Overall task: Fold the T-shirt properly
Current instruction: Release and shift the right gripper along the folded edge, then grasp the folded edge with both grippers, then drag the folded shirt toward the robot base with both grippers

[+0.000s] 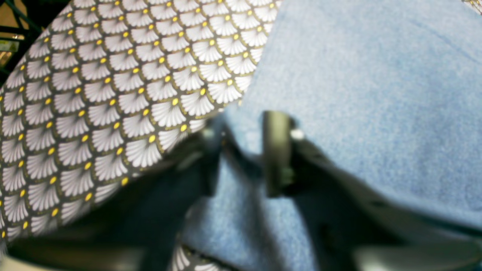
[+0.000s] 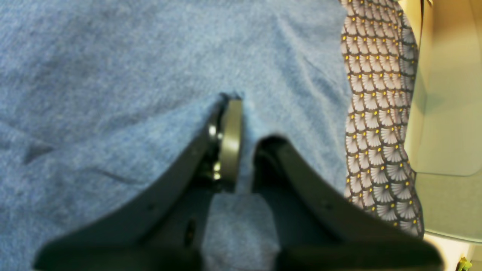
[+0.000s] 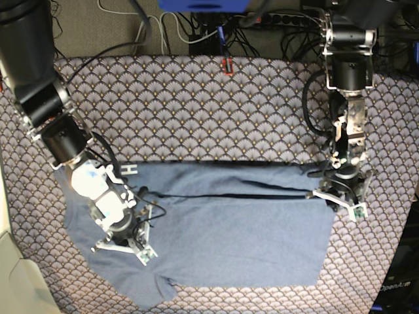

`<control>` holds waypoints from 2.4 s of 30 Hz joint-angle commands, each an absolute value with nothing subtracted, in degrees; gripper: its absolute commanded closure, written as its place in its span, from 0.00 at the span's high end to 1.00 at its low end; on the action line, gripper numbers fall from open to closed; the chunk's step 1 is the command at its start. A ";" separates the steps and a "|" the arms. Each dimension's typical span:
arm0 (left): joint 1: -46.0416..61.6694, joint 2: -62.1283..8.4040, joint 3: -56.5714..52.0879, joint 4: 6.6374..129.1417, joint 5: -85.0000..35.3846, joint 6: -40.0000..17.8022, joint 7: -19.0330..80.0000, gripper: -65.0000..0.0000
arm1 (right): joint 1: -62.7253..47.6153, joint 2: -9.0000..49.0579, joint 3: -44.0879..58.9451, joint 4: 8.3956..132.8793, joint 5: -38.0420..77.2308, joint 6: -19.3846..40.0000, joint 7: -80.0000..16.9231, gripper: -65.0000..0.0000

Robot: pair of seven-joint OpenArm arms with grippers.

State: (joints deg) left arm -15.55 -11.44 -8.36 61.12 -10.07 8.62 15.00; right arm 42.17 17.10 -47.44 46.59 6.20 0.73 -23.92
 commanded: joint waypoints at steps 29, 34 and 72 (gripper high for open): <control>-9.63 -10.15 -8.84 61.58 -10.24 8.92 13.05 0.76 | 27.47 24.40 -29.85 64.04 5.58 0.13 -26.95 0.50; -9.45 -9.89 -8.84 61.32 -10.24 8.92 13.05 0.76 | 27.12 26.42 -29.67 65.01 5.58 0.13 -26.95 0.50; -9.36 -10.51 -8.84 61.67 -9.71 9.19 13.58 0.00 | 11.30 22.29 5.67 66.77 6.02 16.66 -31.69 0.49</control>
